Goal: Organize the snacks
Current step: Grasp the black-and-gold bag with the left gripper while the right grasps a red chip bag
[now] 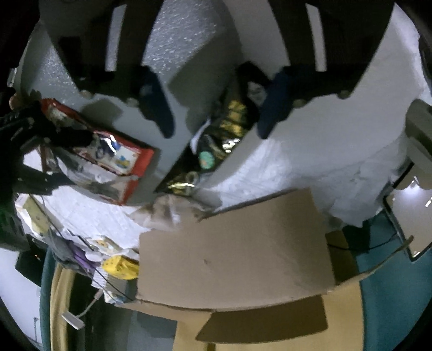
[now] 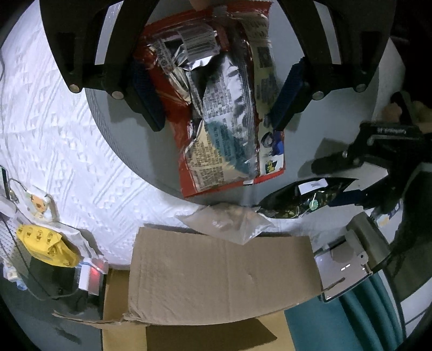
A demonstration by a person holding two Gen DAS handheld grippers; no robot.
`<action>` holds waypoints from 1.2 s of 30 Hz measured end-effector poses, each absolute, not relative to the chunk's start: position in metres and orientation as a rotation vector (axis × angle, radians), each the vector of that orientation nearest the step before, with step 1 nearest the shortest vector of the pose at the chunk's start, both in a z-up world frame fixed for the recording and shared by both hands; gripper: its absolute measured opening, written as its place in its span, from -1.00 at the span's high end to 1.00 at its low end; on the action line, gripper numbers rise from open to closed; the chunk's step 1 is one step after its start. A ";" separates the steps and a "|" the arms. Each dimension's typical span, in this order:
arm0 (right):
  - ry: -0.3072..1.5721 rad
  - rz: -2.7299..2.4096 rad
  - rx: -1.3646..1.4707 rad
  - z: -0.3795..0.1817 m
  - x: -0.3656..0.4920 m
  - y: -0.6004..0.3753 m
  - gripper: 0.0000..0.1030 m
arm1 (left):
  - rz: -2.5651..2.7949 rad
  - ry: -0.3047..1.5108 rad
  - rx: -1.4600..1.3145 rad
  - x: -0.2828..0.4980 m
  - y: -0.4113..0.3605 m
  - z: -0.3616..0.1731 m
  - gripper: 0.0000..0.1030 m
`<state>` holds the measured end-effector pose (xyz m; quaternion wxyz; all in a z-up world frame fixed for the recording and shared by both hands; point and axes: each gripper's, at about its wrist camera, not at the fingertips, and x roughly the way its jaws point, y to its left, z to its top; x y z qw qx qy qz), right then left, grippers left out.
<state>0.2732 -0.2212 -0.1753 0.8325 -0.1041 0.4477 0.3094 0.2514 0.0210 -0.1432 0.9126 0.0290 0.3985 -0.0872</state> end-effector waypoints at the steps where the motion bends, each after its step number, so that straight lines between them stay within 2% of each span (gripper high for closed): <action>1: 0.952 0.654 -0.226 -0.175 0.271 -0.222 -0.62 | -0.182 0.821 0.055 0.251 0.023 -0.142 -0.14; 5: 0.941 0.643 -0.246 -0.170 0.264 -0.224 -0.62 | -0.205 0.816 0.070 0.247 0.020 -0.136 -0.11; 11: 0.962 0.661 -0.273 -0.172 0.253 -0.225 -0.63 | -0.268 0.844 0.075 0.238 0.012 -0.136 0.07; 19: 0.936 0.642 -0.338 -0.184 0.244 -0.215 -0.80 | -0.219 0.844 0.047 0.256 0.016 -0.136 0.07; 26: 0.904 0.627 -0.356 -0.187 0.246 -0.210 -0.83 | -0.247 0.875 0.075 0.264 0.007 -0.153 0.08; 28: 0.905 0.630 -0.360 -0.187 0.246 -0.210 -0.83 | -0.242 0.868 0.083 0.261 0.006 -0.155 0.25; 30: 0.896 0.621 -0.350 -0.186 0.247 -0.212 -0.75 | -0.245 0.868 0.071 0.259 0.006 -0.155 0.32; 32: 0.888 0.605 -0.326 -0.183 0.250 -0.218 -0.34 | -0.243 0.865 0.061 0.255 0.004 -0.154 0.34; 33: 0.890 0.592 -0.310 -0.181 0.252 -0.221 -0.23 | -0.241 0.863 0.056 0.253 0.004 -0.154 0.36; 36: 0.906 0.605 -0.257 -0.178 0.257 -0.229 -0.19 | -0.245 0.859 0.031 0.247 0.002 -0.153 0.38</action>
